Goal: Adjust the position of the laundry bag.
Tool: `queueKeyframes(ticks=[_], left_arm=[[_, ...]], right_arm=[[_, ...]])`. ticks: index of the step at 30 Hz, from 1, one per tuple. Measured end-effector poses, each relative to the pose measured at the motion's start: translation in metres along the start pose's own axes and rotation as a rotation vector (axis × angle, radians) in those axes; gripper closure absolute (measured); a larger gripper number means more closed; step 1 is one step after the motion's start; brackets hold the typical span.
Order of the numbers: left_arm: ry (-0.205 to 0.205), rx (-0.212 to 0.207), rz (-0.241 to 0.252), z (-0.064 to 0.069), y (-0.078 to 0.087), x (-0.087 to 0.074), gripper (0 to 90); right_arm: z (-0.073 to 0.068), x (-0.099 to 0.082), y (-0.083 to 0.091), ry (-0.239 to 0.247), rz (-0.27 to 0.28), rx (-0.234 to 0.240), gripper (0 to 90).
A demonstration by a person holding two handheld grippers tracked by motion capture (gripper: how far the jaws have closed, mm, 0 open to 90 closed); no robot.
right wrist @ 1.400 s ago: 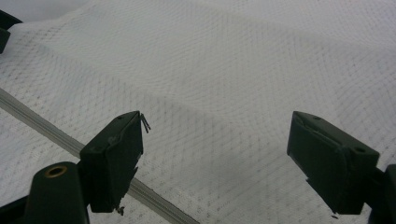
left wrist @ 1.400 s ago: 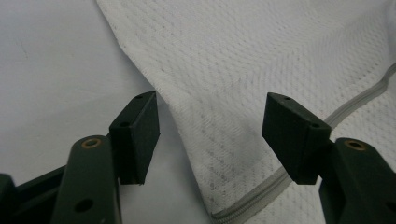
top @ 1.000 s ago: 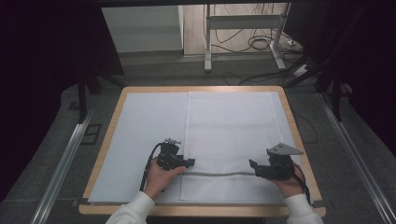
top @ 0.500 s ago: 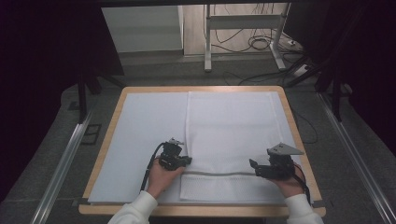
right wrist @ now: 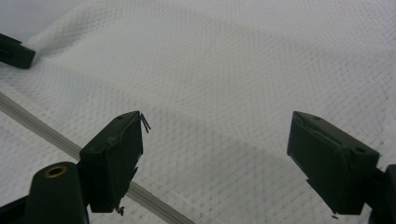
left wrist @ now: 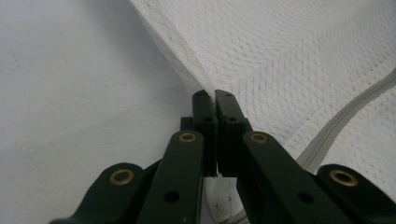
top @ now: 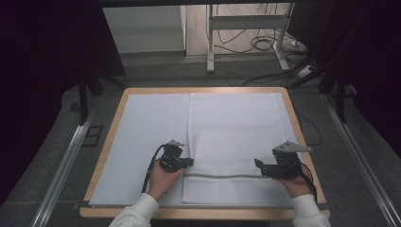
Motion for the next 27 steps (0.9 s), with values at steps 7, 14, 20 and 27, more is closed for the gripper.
queueKeyframes(ticks=[7, 14, 20, 27], left_arm=[[-0.003, -0.013, 0.008, 0.001, 0.003, 0.001, 88.9], [-0.001, -0.015, 0.017, 0.001, 0.005, 0.002, 89.0], [0.002, -0.022, 0.018, 0.001, 0.006, 0.002, 89.1], [0.004, -0.025, 0.014, -0.001, 0.005, 0.002, 89.1]], right_arm=[[0.009, 0.02, 0.001, -0.041, -0.047, 0.026, 18.6], [0.028, 0.014, 0.001, -0.084, -0.068, -0.017, 21.2], [0.045, -0.004, 0.003, -0.107, -0.094, -0.028, 26.4], [0.057, -0.007, 0.005, -0.128, -0.09, -0.042, 33.1]])
Point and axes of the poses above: each handheld gripper's, and its own axes: y roughly backward along the jaws, x roughly out of its top, z roughly to its right, the point moved 7 cm from there along -y, roughly forward along the jaws, and after that the axes turned 13 degrees about y, right-handed, at the moved point
